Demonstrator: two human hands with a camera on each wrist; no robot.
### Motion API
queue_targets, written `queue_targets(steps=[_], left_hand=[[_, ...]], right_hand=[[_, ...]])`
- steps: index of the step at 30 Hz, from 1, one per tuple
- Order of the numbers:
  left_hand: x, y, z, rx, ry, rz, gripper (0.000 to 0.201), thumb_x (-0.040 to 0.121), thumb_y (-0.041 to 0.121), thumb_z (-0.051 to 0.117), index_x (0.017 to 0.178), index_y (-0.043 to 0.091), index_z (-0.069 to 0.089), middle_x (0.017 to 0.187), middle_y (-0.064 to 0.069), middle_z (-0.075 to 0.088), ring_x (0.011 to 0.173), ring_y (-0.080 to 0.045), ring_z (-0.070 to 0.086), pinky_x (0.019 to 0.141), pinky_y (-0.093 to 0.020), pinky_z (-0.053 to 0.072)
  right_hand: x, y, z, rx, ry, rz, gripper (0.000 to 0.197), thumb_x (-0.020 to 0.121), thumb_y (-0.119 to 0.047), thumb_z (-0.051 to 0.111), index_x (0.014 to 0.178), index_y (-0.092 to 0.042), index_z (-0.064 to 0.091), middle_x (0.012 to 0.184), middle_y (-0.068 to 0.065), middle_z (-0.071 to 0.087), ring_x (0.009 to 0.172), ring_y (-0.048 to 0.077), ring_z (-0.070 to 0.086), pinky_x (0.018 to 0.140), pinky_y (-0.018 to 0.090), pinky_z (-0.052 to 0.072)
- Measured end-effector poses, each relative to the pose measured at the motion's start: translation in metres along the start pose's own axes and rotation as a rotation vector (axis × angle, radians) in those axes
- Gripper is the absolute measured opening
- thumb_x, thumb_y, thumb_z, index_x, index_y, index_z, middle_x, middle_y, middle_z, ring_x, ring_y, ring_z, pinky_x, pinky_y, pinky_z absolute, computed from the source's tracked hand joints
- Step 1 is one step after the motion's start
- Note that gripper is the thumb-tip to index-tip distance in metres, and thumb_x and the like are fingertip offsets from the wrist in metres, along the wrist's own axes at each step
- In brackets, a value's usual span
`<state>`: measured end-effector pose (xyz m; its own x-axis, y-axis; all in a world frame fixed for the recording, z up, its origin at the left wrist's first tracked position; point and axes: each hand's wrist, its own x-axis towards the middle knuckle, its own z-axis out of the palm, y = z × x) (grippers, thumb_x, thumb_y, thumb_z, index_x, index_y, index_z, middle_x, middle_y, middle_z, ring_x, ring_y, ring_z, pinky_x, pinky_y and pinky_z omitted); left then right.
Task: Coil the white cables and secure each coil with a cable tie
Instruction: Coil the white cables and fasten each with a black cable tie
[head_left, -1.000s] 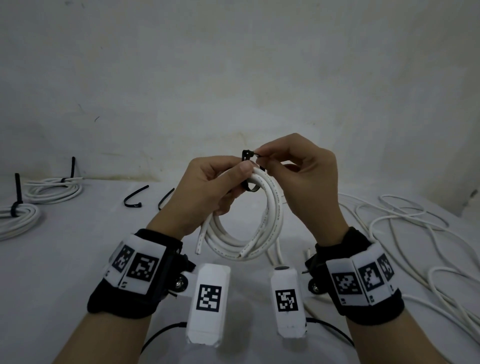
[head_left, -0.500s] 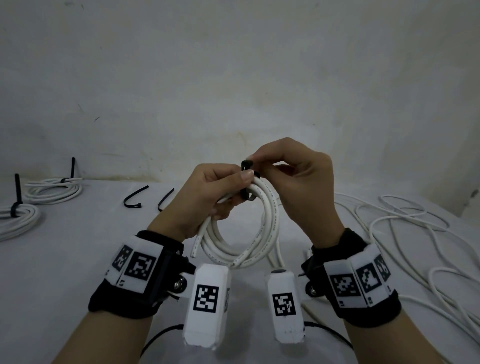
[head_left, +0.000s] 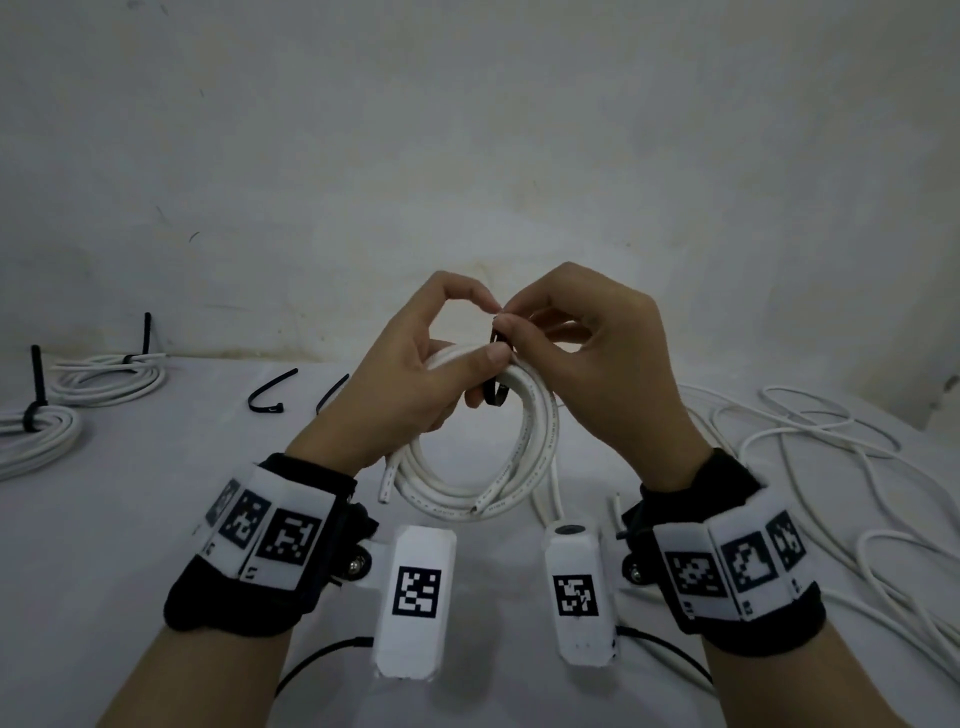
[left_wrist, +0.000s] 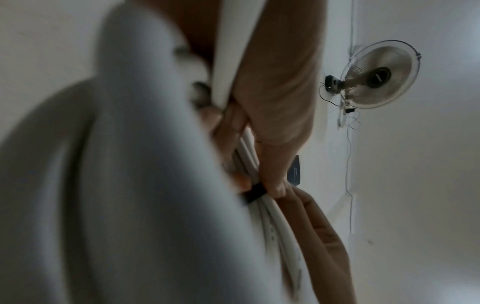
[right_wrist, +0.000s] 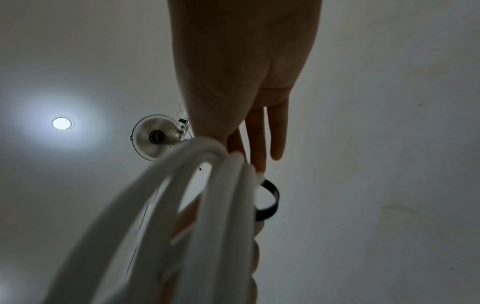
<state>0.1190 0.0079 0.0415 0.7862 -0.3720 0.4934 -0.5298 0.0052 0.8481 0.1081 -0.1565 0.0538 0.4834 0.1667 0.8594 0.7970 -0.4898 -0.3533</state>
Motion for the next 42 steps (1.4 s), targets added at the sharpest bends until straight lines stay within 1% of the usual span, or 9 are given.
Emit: queue_targets(steps=[5,10,14,16,24,30,34,39,42], left_hand=[[-0.001,0.007,0.001,0.044,0.008,0.016,0.021,0.079,0.034,0.062,0.097,0.029,0.052,0.052,-0.004,0.056,0.039,-0.014,0.032,0.039,-0.019,0.027],[-0.002,0.01,0.001,0.107,0.01,0.025,0.015,0.086,0.024,0.062,0.097,0.018,0.052,0.05,0.002,0.058,0.037,-0.005,0.04,0.04,-0.014,0.03],[-0.002,0.007,0.004,0.192,-0.029,0.002,0.014,0.089,0.019,0.062,0.099,0.015,0.054,0.05,0.008,0.057,0.041,-0.002,0.045,0.042,-0.009,0.032],[-0.002,0.006,0.004,0.236,-0.032,-0.004,0.012,0.089,0.023,0.062,0.097,0.02,0.055,0.052,0.011,0.057,0.043,-0.001,0.045,0.043,-0.009,0.032],[-0.001,0.001,0.0,0.271,-0.006,0.0,0.013,0.091,0.025,0.06,0.099,0.019,0.053,0.05,0.01,0.056,0.043,-0.003,0.042,0.043,-0.011,0.032],[-0.003,0.0,0.012,0.199,-0.128,-0.018,0.012,0.093,0.015,0.057,0.099,0.009,0.049,0.049,0.012,0.051,0.039,-0.001,0.04,0.042,-0.007,0.03],[-0.003,-0.004,0.011,0.219,-0.108,-0.011,0.008,0.092,0.018,0.058,0.097,0.016,0.051,0.05,0.01,0.049,0.041,-0.002,0.038,0.044,-0.011,0.031],[0.004,-0.008,0.007,0.214,0.118,0.072,0.011,0.092,0.02,0.059,0.094,0.025,0.049,0.06,-0.008,0.045,0.045,-0.008,0.036,0.044,-0.017,0.031],[0.006,-0.009,0.001,0.203,0.28,0.126,0.01,0.094,0.023,0.056,0.098,0.026,0.047,0.056,-0.003,0.045,0.042,-0.005,0.036,0.043,-0.019,0.031]], right_hand=[[-0.002,-0.002,0.004,0.051,0.083,0.014,0.007,0.081,-0.005,0.072,0.076,-0.004,0.068,0.075,0.002,0.065,0.067,0.013,0.065,0.062,0.024,0.055],[-0.003,-0.003,0.007,0.097,0.138,0.035,0.008,0.081,-0.004,0.07,0.073,-0.004,0.066,0.072,0.002,0.065,0.066,0.016,0.064,0.061,0.034,0.054],[0.001,-0.001,-0.001,0.105,0.282,0.084,0.009,0.083,-0.006,0.07,0.075,-0.007,0.065,0.07,-0.005,0.064,0.062,0.007,0.061,0.058,0.019,0.049],[0.003,-0.001,-0.004,0.137,0.338,0.129,0.01,0.084,-0.009,0.069,0.076,-0.01,0.064,0.068,-0.006,0.063,0.058,0.01,0.059,0.054,0.021,0.048],[0.003,-0.008,0.006,0.11,0.151,0.167,0.016,0.083,-0.012,0.07,0.078,-0.024,0.061,0.074,-0.009,0.067,0.062,0.009,0.062,0.054,0.031,0.053],[0.002,0.009,0.0,0.175,0.306,0.281,0.019,0.082,-0.006,0.07,0.072,-0.018,0.06,0.068,0.002,0.065,0.052,0.008,0.058,0.05,0.021,0.048],[-0.001,0.016,0.007,0.282,0.349,0.438,0.017,0.085,-0.007,0.069,0.073,-0.016,0.061,0.067,0.002,0.065,0.05,0.008,0.057,0.053,0.023,0.049],[0.001,0.018,0.003,0.305,0.119,0.489,0.004,0.091,-0.02,0.064,0.09,-0.016,0.065,0.085,0.002,0.07,0.069,0.009,0.062,0.066,0.026,0.052],[-0.004,0.011,0.018,0.327,-0.122,0.485,0.018,0.094,-0.024,0.058,0.105,-0.011,0.063,0.09,0.005,0.069,0.074,0.015,0.066,0.067,0.032,0.056]])
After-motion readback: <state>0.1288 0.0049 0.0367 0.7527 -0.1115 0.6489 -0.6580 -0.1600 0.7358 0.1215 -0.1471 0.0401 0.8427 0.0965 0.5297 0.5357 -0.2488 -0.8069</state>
